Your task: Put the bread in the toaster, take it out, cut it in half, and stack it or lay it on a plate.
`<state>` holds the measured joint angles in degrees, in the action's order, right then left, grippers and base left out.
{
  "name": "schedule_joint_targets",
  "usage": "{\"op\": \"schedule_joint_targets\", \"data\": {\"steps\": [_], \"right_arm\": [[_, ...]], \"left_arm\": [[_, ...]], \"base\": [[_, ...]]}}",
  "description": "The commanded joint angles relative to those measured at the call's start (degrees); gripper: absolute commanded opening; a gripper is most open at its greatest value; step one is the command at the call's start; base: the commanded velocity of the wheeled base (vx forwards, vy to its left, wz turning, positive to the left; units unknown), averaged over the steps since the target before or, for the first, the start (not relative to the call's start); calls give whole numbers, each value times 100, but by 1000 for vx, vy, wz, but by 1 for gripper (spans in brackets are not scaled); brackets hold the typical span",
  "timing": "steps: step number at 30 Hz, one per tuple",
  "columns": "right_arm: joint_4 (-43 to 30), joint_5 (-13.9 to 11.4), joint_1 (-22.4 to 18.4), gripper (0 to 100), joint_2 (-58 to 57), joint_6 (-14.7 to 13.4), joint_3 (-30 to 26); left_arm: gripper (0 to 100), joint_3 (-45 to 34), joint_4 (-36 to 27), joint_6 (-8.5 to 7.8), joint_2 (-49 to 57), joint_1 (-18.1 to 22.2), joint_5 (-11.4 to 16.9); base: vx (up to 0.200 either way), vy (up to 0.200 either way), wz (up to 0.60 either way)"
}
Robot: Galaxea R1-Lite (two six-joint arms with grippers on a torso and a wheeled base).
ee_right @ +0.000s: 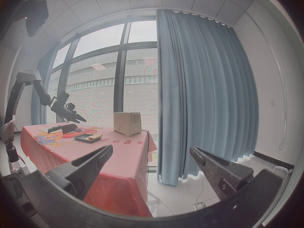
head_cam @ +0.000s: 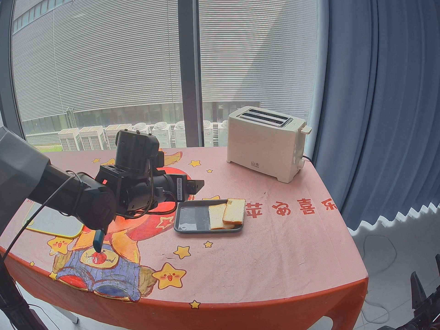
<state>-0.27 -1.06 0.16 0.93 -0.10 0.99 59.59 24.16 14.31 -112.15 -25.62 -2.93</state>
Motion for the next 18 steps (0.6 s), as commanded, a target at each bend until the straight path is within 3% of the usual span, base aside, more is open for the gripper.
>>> {"op": "schedule_joint_targets", "data": {"steps": [1, 18], "right_arm": [[0, 1, 2, 100, -57, 1, -81], [0, 1, 2, 100, -57, 1, -81]], "left_arm": [[100, -140, 1, 1, 167, 75, 3], [100, -1186, 247, 10, 879, 471, 20]], "base": [[0, 0, 0], [0, 0, 0]]}}
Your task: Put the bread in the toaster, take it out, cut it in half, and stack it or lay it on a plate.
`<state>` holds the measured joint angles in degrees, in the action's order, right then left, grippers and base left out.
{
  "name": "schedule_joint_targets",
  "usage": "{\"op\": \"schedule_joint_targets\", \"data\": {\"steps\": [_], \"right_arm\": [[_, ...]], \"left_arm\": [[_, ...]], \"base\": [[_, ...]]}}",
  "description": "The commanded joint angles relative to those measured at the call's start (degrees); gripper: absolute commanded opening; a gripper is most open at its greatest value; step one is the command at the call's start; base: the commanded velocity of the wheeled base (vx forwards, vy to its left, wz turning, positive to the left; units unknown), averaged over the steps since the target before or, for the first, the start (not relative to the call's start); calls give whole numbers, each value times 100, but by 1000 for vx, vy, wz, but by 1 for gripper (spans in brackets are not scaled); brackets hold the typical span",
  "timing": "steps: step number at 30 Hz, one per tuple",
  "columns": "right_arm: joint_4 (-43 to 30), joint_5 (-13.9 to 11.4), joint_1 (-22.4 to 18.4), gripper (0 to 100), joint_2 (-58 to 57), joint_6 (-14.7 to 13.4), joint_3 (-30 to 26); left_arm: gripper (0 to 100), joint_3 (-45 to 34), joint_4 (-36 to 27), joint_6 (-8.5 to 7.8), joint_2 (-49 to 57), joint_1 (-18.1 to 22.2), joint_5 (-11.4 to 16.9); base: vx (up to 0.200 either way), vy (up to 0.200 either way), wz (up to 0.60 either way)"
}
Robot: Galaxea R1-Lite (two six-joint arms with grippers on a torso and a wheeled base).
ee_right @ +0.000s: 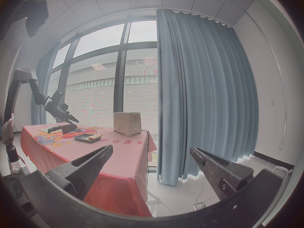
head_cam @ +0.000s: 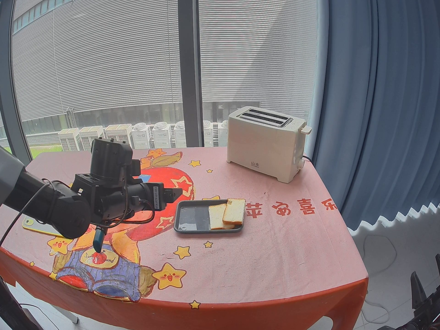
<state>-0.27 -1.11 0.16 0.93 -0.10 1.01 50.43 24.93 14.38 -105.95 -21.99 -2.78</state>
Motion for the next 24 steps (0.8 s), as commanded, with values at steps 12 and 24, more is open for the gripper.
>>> {"op": "schedule_joint_targets", "data": {"steps": [12, 24], "right_arm": [[0, 5, 2, 100, -57, 1, -84], [0, 5, 2, 100, -57, 1, -84]], "left_arm": [[100, -1466, 2526, -621, 276, 345, -38], [100, -2073, 4600, -1324, 109, 441, -566]], "base": [[0, 0, 0], [0, 0, 0]]}}
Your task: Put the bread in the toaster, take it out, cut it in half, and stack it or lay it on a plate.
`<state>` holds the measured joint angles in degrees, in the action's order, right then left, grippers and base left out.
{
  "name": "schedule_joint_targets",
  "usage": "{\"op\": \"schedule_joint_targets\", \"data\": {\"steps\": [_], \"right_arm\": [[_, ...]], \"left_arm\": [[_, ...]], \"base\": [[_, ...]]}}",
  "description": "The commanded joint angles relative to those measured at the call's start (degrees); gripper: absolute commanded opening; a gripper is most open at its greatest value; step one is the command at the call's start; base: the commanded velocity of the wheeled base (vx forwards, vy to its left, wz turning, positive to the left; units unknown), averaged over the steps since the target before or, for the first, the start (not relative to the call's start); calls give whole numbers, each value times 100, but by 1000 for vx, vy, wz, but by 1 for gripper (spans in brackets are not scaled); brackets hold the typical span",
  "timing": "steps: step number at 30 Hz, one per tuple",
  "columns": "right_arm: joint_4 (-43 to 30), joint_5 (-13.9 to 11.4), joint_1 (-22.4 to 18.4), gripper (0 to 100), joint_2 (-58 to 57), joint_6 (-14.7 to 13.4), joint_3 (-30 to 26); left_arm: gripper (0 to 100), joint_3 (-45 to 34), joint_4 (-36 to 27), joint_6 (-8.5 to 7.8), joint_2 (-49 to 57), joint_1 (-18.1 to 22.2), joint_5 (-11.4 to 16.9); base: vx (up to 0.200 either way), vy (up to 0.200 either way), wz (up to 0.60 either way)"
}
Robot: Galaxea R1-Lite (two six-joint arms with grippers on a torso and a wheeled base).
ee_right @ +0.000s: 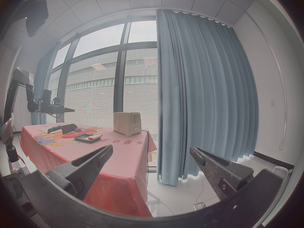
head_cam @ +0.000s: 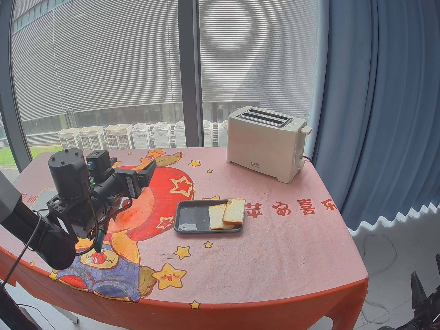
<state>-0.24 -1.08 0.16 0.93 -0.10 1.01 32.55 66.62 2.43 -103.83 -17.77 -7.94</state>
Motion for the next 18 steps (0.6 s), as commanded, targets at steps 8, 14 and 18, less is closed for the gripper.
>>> {"op": "schedule_joint_targets", "data": {"steps": [8, 14, 18], "right_arm": [[-2, -6, 2, 100, -57, 1, -84], [-2, -6, 2, 100, -57, 1, -84], [-2, -6, 2, 100, -57, 1, -84]], "left_arm": [[100, -337, 1986, -506, -639, 37, -41], [100, -372, 2338, -717, -727, 134, -33], [100, -530, 2338, -726, -604, 160, -41]], "base": [[0, 0, 0], [0, 0, 0], [0, 0, 0]]}}
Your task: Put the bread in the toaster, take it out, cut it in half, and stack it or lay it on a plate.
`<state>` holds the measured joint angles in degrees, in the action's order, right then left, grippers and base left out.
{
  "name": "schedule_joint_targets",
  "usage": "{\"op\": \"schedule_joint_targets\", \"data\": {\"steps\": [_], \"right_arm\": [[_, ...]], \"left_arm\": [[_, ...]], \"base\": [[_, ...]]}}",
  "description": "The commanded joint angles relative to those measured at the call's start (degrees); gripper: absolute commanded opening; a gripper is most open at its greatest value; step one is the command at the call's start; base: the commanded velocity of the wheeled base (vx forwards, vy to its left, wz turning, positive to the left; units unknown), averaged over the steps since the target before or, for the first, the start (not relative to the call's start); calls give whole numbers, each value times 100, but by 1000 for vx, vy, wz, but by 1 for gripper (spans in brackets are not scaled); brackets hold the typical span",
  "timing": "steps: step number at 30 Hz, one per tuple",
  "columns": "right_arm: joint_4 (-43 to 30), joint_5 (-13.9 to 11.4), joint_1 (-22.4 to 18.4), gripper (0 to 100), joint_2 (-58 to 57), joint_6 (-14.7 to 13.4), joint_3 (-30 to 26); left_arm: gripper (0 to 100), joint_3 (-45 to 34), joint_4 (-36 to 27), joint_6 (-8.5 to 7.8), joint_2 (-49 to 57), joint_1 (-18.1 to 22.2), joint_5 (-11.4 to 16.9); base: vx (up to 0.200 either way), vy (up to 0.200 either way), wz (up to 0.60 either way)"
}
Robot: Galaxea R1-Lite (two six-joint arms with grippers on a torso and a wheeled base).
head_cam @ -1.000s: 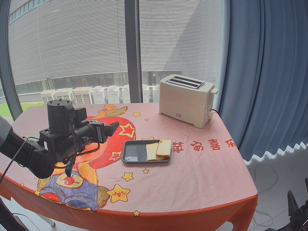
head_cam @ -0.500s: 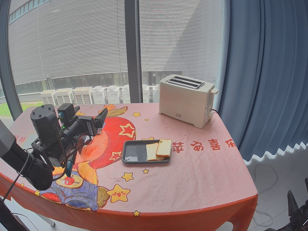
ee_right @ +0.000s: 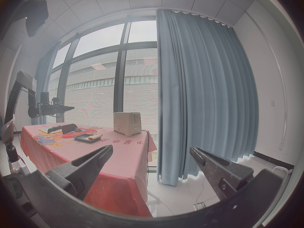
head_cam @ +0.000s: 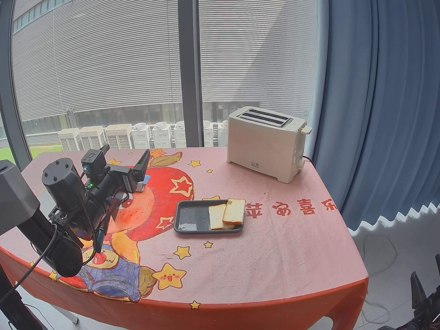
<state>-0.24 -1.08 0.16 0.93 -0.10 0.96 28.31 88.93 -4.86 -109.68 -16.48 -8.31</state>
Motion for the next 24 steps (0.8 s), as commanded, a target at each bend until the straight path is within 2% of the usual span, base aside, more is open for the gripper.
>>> {"op": "schedule_joint_targets", "data": {"steps": [1, 6, 13, 24], "right_arm": [[-2, 3, 2, 100, -57, -8, -79], [-2, 3, 2, 100, -57, 1, -79], [-2, 3, 2, 100, -57, 1, -79], [-2, -6, 2, 100, -57, 1, -79]], "left_arm": [[100, -159, 107, 3, 17, 49, -4], [100, -317, 107, 3, 228, 251, 14], [100, -379, 107, -102, 456, 787, 32], [100, -431, 98, -164, 685, 1551, 32]], "base": [[0, 0, 0], [0, 0, 0], [0, 0, 0], [0, 0, 0]]}}
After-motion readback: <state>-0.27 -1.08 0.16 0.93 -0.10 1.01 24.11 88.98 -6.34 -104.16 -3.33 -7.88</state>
